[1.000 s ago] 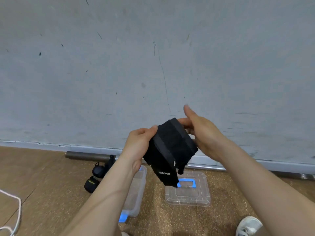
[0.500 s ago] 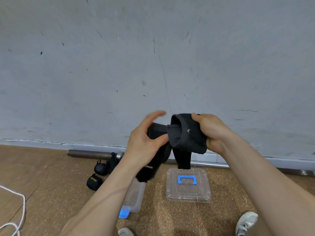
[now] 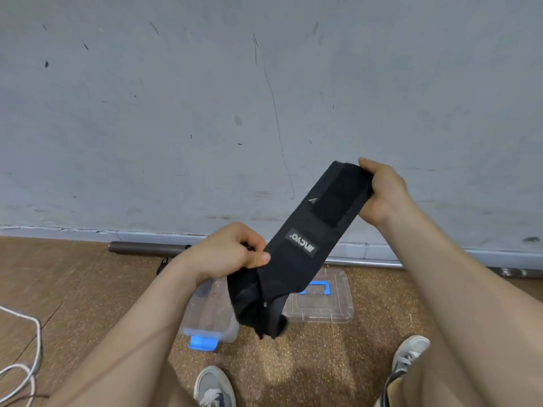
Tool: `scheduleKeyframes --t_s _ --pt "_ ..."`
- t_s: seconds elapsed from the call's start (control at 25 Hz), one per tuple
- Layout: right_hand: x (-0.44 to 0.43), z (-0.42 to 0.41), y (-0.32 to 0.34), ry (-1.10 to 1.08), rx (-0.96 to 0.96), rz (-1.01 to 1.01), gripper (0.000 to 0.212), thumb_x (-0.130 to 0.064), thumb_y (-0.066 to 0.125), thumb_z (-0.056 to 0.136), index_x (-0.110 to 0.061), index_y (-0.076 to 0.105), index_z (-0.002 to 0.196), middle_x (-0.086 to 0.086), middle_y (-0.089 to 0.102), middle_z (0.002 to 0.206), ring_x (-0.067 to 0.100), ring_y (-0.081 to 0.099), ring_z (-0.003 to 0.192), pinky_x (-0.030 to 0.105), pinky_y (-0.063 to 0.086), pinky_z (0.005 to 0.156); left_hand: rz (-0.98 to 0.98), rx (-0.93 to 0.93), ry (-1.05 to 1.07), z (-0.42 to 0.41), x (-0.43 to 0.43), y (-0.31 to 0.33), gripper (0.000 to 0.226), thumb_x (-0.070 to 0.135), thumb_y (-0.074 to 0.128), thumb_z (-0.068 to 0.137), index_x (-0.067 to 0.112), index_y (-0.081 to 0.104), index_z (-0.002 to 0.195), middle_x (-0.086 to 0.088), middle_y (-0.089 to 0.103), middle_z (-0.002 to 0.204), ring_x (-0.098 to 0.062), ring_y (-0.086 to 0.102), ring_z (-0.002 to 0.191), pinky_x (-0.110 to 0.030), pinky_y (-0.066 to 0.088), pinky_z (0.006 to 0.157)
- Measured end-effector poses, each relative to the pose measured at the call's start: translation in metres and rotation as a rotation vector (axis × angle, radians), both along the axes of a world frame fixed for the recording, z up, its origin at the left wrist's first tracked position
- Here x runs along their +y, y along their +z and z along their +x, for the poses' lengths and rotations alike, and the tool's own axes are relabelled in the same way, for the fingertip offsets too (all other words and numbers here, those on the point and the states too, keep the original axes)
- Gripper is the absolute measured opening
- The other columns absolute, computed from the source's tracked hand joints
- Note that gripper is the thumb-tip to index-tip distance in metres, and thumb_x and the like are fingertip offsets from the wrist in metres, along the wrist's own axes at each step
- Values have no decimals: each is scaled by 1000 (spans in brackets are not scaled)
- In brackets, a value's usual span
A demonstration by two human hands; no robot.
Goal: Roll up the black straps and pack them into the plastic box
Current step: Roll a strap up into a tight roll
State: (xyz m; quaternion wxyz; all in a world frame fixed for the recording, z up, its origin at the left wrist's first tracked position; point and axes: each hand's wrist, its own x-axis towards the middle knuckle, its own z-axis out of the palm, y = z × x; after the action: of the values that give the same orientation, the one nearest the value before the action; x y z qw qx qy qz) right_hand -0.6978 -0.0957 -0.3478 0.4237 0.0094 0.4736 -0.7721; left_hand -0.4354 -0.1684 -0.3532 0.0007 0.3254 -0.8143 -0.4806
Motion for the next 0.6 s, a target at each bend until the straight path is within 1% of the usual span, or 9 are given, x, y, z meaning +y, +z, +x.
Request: scheduleKeyframes --t_s 0.08,0.16,0.2,0.28,0.32,0.4,0.48,0.56,0.6 --pt "2 0 3 116 68 -32 49 -7 70 87 -5 56 134 16 68 122 30 70 104 46 57 90 -1 -176 -109 9 -2 2 36 33 70 78 3 58 62 -9 47 63 -23 43 62 -33 34 66" --pt "7 3 11 226 340 8 64 2 65 88 -21 45 145 12 68 120 26 71 99 38 59 86 -67 -261 -42 16 -1 7 34 46 71 86 15 75 71 2 71 70 -16 65 69 -30 49 72" --pt "11 9 17 309 477 23 70 6 64 88 -29 43 146 12 70 114 25 72 95 35 59 82 -130 -214 93 16 -1 8 40 52 62 89 20 79 74 3 75 75 -13 68 75 -27 51 75" --pt "18 27 21 503 696 -3 80 8 64 87 -36 38 148 14 71 113 28 71 99 36 59 85 -212 42 463 9 -3 9 56 60 44 94 22 80 74 3 74 82 -16 67 87 -27 47 79" --pt "22 38 20 598 785 -26 84 7 65 85 -38 35 149 14 68 121 31 68 109 39 57 93 -165 157 586 4 -4 12 62 62 37 96 23 80 75 4 72 88 -16 64 94 -28 46 85" --pt "26 59 18 782 964 -32 87 7 65 85 -40 31 150 6 55 140 34 56 126 38 51 102 62 296 653 -5 -5 15 66 67 33 95 27 81 76 0 73 93 -20 65 98 -36 48 94" --pt "27 74 16 910 1108 22 85 8 62 85 -42 34 147 4 51 143 38 56 121 42 52 96 183 354 678 -12 -1 12 55 63 48 92 22 80 74 -6 77 83 -23 72 86 -37 56 85" --pt "27 78 17 966 1073 45 72 5 63 82 -38 49 137 16 63 122 40 65 101 50 54 85 160 351 684 -17 1 9 47 56 62 87 15 75 70 -4 75 71 -21 72 70 -30 56 67" --pt "25 77 16 959 1016 28 60 2 65 81 -32 58 130 15 68 112 34 68 96 45 56 84 149 333 668 -18 0 7 46 55 66 85 13 73 69 -4 73 67 -20 70 63 -27 53 60"
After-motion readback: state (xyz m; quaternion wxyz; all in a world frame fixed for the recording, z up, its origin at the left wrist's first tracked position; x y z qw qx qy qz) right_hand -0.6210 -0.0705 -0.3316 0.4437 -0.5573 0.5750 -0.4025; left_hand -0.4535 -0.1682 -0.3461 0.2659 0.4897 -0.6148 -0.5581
